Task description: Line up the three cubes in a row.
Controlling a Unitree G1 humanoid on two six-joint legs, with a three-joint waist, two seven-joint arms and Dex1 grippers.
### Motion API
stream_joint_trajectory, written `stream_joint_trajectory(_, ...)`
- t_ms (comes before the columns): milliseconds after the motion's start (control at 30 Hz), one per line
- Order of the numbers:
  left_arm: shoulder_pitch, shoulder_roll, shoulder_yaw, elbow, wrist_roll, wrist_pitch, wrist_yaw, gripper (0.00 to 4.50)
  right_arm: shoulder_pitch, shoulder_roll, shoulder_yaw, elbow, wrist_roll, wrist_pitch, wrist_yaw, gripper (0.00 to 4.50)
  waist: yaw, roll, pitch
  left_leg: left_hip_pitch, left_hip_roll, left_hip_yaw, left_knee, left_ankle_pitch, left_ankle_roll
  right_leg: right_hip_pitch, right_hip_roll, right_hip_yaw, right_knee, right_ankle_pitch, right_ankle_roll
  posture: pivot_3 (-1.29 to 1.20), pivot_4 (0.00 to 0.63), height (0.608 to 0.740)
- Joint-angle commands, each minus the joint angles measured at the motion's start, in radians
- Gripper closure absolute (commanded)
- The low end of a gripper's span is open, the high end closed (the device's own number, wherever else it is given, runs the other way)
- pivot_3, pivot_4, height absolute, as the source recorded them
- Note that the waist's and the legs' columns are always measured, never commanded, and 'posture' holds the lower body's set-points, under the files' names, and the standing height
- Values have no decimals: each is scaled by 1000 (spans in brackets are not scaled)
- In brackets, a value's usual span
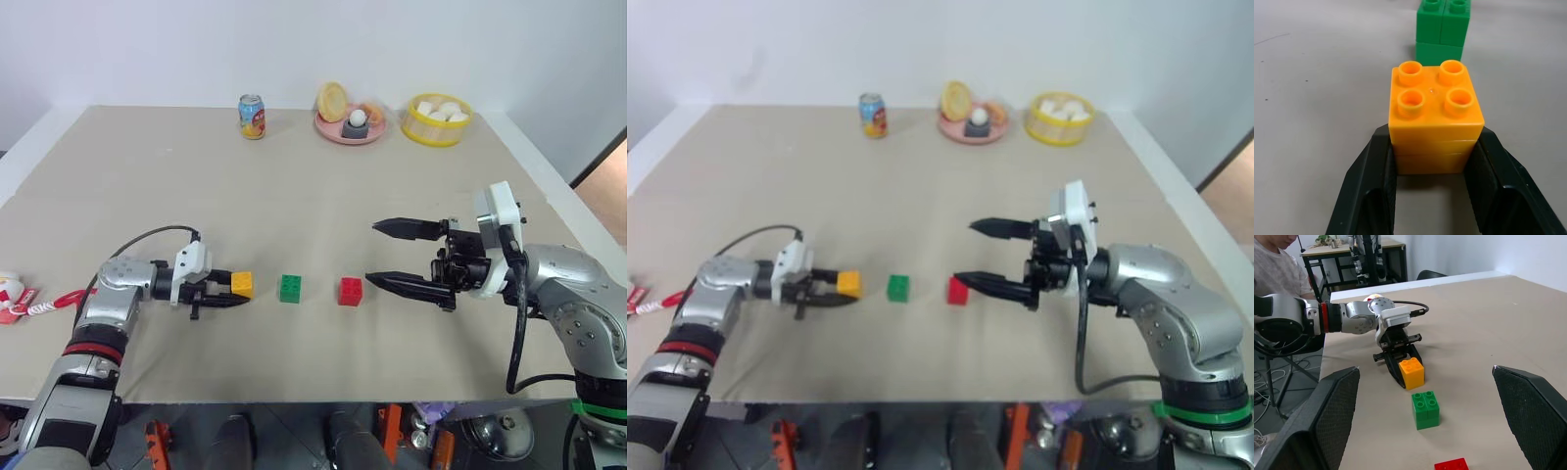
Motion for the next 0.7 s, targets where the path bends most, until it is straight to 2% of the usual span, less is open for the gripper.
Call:
stream_joint_trajectory(33, 20, 13, -9, -31, 4, 16, -28, 3174, -18, -1, 2, -5, -6, -19, 9, 0, 0, 0, 0, 0, 0, 0, 0, 0, 0, 0, 0, 0, 0, 0, 0, 0, 150, 740)
stream_joint_trajectory(333, 23, 29, -10, -24, 34, -29, -13, 3174, -35, -11, 6, 6, -11, -22, 17, 0, 0, 0, 0, 0, 0, 0, 0, 0, 0, 0, 0, 0, 0, 0, 0, 0, 150, 740)
stream_joint_trajectory(400, 18, 33, -15, -8, 51, -49, -7, 2129, -39, -14, 5, 10, -14, -21, 22, 0, 0, 0, 0, 0, 0, 0, 0, 0, 0, 0, 0, 0, 0, 0, 0, 0, 150, 740)
stream_joint_trajectory(600, 13, 20, 2, 8, 38, -46, 14, 163, -45, -18, 4, 15, -17, -21, 27, 0, -1, 0, 0, 0, 0, 0, 0, 0, 0, 0, 0, 0, 0, 0, 0, 0, 150, 740)
stream_joint_trajectory(700, 14, 17, 6, 6, 30, -55, 7, 29, -50, -20, 3, 21, -17, -21, 30, 0, -1, 0, 0, 0, 0, 0, -1, -1, 1, 0, 0, 0, 0, -1, 0, 0, 150, 740)
